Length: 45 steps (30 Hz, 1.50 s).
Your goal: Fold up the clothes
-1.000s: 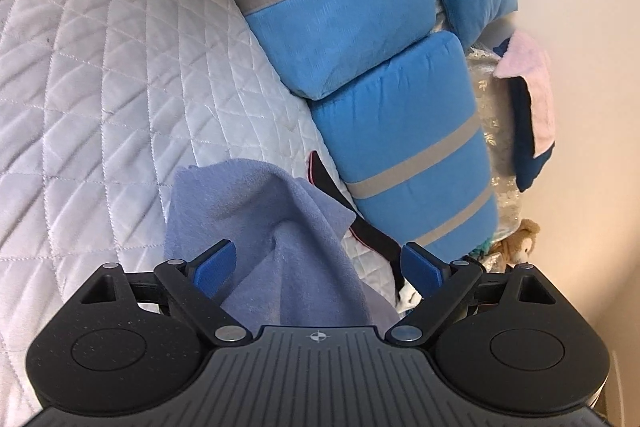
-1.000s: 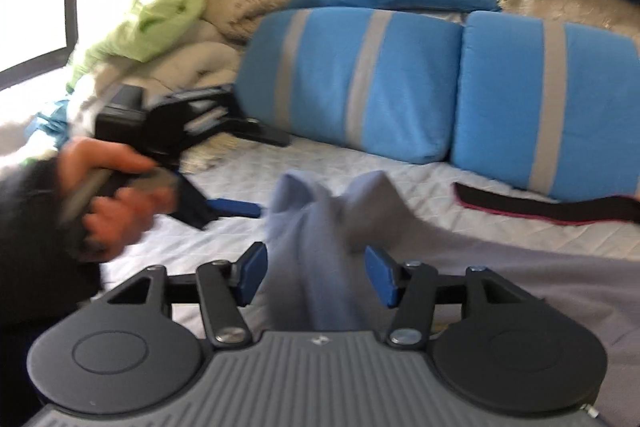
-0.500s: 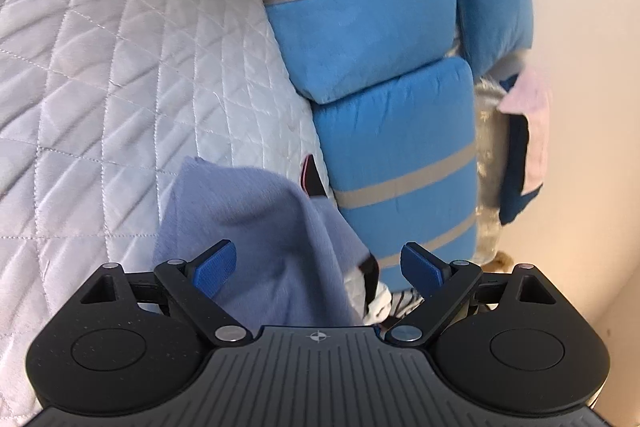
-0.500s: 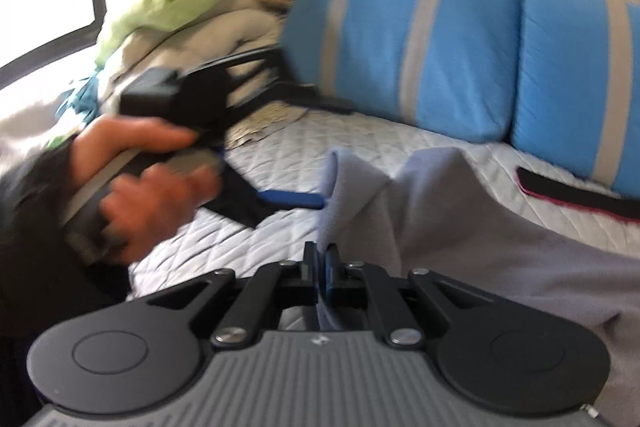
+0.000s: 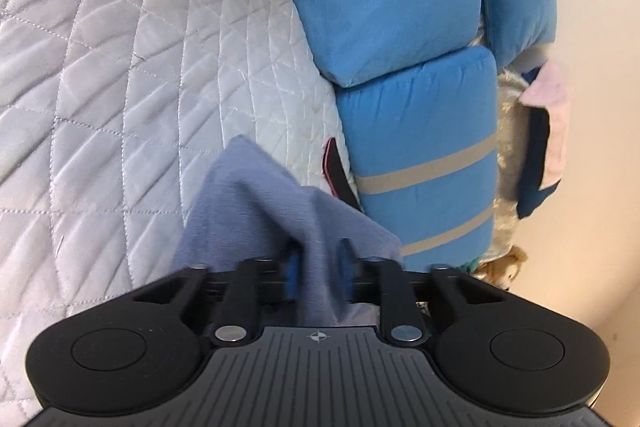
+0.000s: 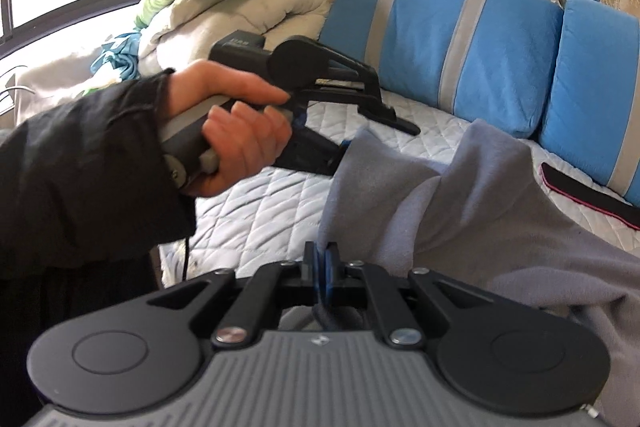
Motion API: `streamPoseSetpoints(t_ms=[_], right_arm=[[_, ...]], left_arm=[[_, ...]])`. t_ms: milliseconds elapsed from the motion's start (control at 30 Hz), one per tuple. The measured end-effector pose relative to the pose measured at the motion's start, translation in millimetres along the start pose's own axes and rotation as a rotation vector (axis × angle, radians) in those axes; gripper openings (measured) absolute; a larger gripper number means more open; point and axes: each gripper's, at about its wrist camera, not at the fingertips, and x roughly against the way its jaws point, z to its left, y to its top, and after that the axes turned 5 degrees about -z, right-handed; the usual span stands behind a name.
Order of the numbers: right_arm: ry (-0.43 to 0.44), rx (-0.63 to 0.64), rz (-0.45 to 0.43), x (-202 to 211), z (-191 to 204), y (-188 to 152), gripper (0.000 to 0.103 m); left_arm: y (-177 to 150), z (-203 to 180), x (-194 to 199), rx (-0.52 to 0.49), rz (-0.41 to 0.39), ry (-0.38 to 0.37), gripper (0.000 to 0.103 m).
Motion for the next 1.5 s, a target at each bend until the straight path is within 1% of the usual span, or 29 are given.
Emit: streamPoseSetpoints(t_ms=[67,167,200,233,267,300,333,433,467,500,567,633,733,833,967,1067,1100,1133,1167,1200,1233,1267,1333,1433,1500], right_arm=[[0.008,-0.008,-0.002,7,3,-5,0.0],[-0.009,-0.019,-0.026,21,7,-13,0.001],[-0.014,-0.032,-0.03,27,7,-16,0.007],[-0.018,-0.054,-0.032,33,5,-19,0.036],[-0.03,-0.077,-0.036,41,1,-22,0.059],[-0.05,-0.102,-0.041,50,-3,-26,0.078],[-0.078,-0.127,-0.049,60,-8,-30,0.083],[-0.222,-0.217,-0.039,92,-30,-47,0.086],[-0.277,-0.247,-0.035,103,-39,-54,0.088],[-0.343,-0.28,-0.03,115,-49,-62,0.094],[-0.478,-0.362,-0.019,142,-70,-82,0.097],[-0.58,-0.472,-0.013,168,-92,-103,0.097],[-0.692,-0.65,-0.039,206,-126,-136,0.097],[-0.795,-0.771,-0.075,237,-157,-165,0.097],[-0.909,-0.861,-0.119,261,-193,-195,0.091],[-1.014,-0.885,-0.118,272,-213,-211,0.084],[-1.033,-0.905,-0.122,273,-220,-215,0.077],[-1.028,-0.922,-0.139,275,-227,-219,0.075],[-1.008,-0.934,-0.164,276,-234,-223,0.066],[-0.988,-0.945,-0.189,277,-240,-227,0.04],[-0.974,-0.952,-0.205,278,-245,-230,0.024],[-0.967,-0.954,-0.213,278,-249,-232,0.0],[-0.946,-0.968,-0.245,281,-255,-236,0.0],[-0.935,-0.992,-0.309,293,-251,-231,0.0],[-0.934,-0.983,-0.31,297,-246,-227,0.0]], left_arm=[[-2,-2,1,-0.033,-0.001,0.009,0.004],[-4,-10,6,-0.111,-0.025,0.025,0.003],[-5,-14,9,-0.148,-0.038,0.031,0.003],[-7,-20,12,-0.191,-0.056,0.036,0.003],[-8,-25,16,-0.234,-0.074,0.039,0.003],[-10,-30,21,-0.276,-0.095,0.039,0.003],[-11,-35,26,-0.32,-0.118,0.036,0.003],[-17,-49,39,-0.439,-0.193,0.037,0.003],[-19,-52,43,-0.472,-0.216,0.039,0.003],[-20,-55,46,-0.494,-0.236,0.041,0.003],[-20,-57,51,-0.51,-0.258,0.045,0.003],[-20,-59,58,-0.506,-0.271,0.043,0.003],[-22,-59,70,-0.502,-0.29,0.056,0.003],[-25,-56,80,-0.497,-0.294,0.073,0.003],[-30,-50,93,-0.498,-0.295,0.104,0.003],[-32,-45,100,-0.489,-0.291,0.126,0.003],[-32,-44,101,-0.49,-0.29,0.132,0.003],[-33,-43,102,-0.489,-0.291,0.139,0.003],[-33,-43,103,-0.486,-0.296,0.148,0.003],[-33,-42,105,-0.479,-0.303,0.157,0.003],[-33,-42,107,-0.474,-0.312,0.167,0.003],[-32,-41,108,-0.471,-0.322,0.177,0.003],[-31,-41,111,-0.47,-0.343,0.191,0.002],[-28,-44,118,-0.473,-0.368,0.194,0.002],[-27,-47,126,-0.486,-0.383,0.198,0.002]])
